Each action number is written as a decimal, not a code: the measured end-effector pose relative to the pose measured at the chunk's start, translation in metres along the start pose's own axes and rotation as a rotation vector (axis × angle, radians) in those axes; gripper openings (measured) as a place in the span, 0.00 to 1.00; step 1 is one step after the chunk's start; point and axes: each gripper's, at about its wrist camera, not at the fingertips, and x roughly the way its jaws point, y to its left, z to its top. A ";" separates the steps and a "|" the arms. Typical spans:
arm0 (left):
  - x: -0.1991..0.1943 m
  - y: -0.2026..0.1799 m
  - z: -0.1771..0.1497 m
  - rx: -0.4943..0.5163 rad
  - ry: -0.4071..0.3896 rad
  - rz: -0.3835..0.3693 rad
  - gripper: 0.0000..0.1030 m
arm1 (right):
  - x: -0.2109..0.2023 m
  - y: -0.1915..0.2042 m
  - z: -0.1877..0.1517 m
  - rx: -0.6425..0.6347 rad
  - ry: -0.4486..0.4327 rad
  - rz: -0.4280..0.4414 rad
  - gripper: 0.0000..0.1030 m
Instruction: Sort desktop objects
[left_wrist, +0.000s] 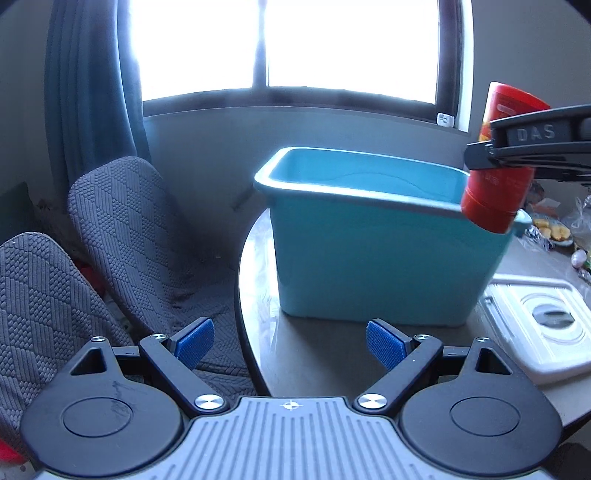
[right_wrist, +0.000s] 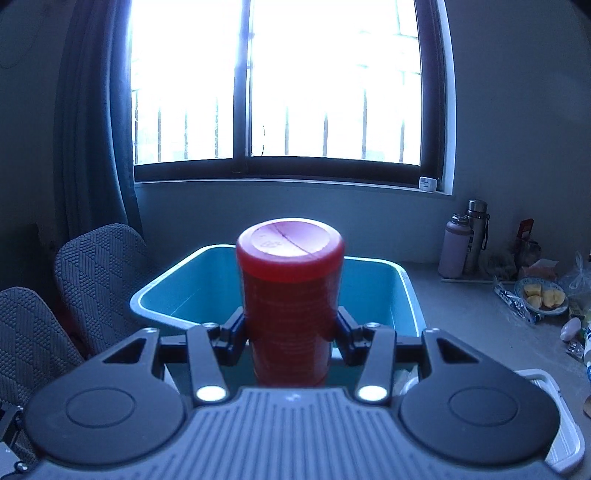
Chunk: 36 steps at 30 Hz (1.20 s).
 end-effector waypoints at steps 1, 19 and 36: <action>0.003 -0.001 0.003 -0.002 -0.003 0.001 0.89 | 0.006 0.000 0.003 -0.004 -0.001 0.003 0.47; 0.071 -0.013 0.032 -0.039 0.029 0.073 0.89 | 0.122 -0.007 0.006 -0.026 0.106 0.044 0.48; 0.054 -0.016 0.023 -0.034 0.025 0.069 0.89 | 0.094 -0.005 -0.003 -0.027 0.073 0.019 0.91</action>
